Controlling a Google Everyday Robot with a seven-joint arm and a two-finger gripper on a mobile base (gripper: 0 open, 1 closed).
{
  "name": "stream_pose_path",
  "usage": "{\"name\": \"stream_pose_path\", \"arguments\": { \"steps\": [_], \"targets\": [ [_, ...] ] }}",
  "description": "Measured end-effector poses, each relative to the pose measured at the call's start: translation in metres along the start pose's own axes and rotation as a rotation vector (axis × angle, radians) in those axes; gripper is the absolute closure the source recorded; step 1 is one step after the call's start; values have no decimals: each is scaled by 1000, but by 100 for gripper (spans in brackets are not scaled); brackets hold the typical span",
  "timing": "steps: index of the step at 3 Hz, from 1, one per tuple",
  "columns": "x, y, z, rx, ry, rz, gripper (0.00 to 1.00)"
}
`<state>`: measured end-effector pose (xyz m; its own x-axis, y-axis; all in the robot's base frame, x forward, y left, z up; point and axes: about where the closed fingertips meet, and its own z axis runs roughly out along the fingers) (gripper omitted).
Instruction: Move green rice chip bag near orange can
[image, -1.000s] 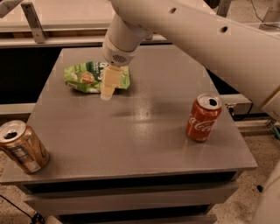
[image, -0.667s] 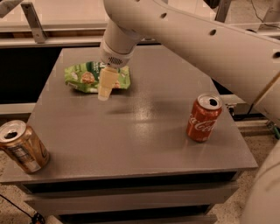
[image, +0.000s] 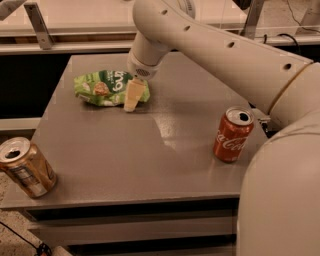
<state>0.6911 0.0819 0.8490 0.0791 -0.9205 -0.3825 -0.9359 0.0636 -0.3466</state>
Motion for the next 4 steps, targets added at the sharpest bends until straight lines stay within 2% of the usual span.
{"name": "stream_pose_path", "arguments": {
  "steps": [1,3,4],
  "targets": [
    [5,-3,10,-23,-6,8,40],
    [2,-6,3,-23,-6,8,88],
    [-5,0,1,-61,-67,-1,100]
  ]
}}
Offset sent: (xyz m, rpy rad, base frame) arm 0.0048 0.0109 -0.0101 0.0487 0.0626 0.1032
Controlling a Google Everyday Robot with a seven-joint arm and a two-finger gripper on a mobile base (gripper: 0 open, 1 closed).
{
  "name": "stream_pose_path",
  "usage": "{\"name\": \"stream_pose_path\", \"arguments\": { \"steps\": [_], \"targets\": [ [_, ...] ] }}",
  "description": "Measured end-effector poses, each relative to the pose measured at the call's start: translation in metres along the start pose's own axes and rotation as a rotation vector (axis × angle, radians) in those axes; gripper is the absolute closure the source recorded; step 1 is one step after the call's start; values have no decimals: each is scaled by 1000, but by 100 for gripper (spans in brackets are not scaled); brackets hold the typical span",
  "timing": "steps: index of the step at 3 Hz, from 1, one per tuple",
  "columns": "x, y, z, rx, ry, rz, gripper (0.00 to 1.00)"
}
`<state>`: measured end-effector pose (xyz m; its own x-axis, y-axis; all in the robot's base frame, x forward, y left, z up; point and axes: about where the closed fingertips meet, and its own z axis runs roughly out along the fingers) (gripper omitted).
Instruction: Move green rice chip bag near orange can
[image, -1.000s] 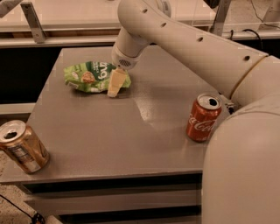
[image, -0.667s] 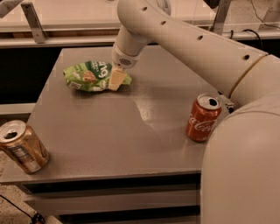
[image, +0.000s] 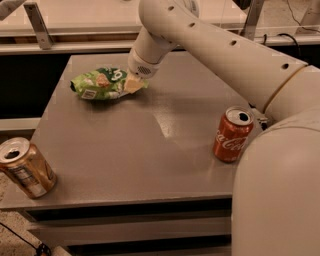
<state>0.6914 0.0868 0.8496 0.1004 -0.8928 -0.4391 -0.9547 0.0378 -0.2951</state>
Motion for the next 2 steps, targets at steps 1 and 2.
{"name": "stream_pose_path", "arguments": {
  "steps": [1,2],
  "targets": [
    [-19,12,-20,-20,-57,-44,100],
    [-39,33,-46,-4,-73,-78,100]
  ]
}}
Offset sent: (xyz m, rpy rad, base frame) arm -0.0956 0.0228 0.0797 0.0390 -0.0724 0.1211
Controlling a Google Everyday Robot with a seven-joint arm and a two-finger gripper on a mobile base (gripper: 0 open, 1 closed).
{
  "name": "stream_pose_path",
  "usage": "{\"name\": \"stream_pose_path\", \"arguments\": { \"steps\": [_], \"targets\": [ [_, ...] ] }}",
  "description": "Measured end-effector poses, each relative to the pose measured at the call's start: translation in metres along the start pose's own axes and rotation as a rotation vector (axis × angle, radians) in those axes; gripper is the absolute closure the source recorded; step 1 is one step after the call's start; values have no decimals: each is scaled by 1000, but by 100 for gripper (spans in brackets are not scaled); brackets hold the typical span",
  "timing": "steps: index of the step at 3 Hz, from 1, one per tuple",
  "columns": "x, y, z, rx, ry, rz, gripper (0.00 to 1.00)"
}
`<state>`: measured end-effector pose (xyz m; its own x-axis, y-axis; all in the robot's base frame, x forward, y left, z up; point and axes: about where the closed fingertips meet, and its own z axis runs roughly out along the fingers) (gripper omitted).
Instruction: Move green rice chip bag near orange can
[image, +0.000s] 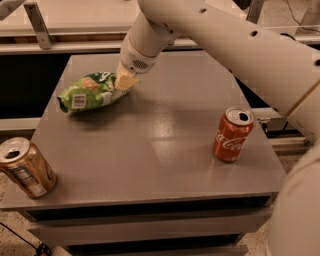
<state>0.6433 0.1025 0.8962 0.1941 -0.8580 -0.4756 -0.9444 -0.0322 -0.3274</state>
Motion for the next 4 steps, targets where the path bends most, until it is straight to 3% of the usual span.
{"name": "stream_pose_path", "arguments": {
  "steps": [2,3,4],
  "targets": [
    [-50,49,-19,-7,-5,-139,100],
    [-65,64,-23,-13,-25,-178,100],
    [-72,81,-27,-23,-41,-185,89]
  ]
}}
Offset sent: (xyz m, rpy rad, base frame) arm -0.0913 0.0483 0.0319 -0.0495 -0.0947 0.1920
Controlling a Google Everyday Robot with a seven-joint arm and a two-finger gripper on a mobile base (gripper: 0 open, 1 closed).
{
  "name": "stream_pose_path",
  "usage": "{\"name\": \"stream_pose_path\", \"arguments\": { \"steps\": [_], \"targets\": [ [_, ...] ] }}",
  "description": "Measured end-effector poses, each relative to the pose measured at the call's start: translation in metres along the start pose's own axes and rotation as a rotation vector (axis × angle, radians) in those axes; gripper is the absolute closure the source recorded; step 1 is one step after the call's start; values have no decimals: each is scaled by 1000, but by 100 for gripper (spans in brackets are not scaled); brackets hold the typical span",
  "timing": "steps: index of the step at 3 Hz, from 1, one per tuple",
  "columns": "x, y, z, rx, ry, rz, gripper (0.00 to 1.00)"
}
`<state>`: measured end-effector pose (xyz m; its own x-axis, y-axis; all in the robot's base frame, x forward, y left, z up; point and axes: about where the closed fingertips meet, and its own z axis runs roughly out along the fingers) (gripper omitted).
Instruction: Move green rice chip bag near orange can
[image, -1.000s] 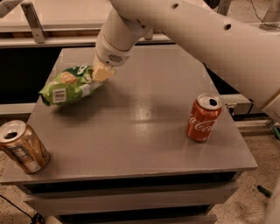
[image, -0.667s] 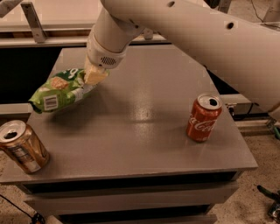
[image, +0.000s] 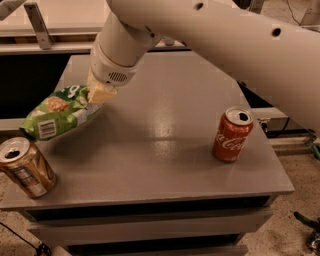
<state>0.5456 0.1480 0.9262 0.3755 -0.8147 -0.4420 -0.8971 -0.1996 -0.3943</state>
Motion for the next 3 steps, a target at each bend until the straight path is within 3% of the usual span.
{"name": "stream_pose_path", "arguments": {
  "steps": [3],
  "targets": [
    [-3,2,1,-4,1,-7,18]
  ]
}}
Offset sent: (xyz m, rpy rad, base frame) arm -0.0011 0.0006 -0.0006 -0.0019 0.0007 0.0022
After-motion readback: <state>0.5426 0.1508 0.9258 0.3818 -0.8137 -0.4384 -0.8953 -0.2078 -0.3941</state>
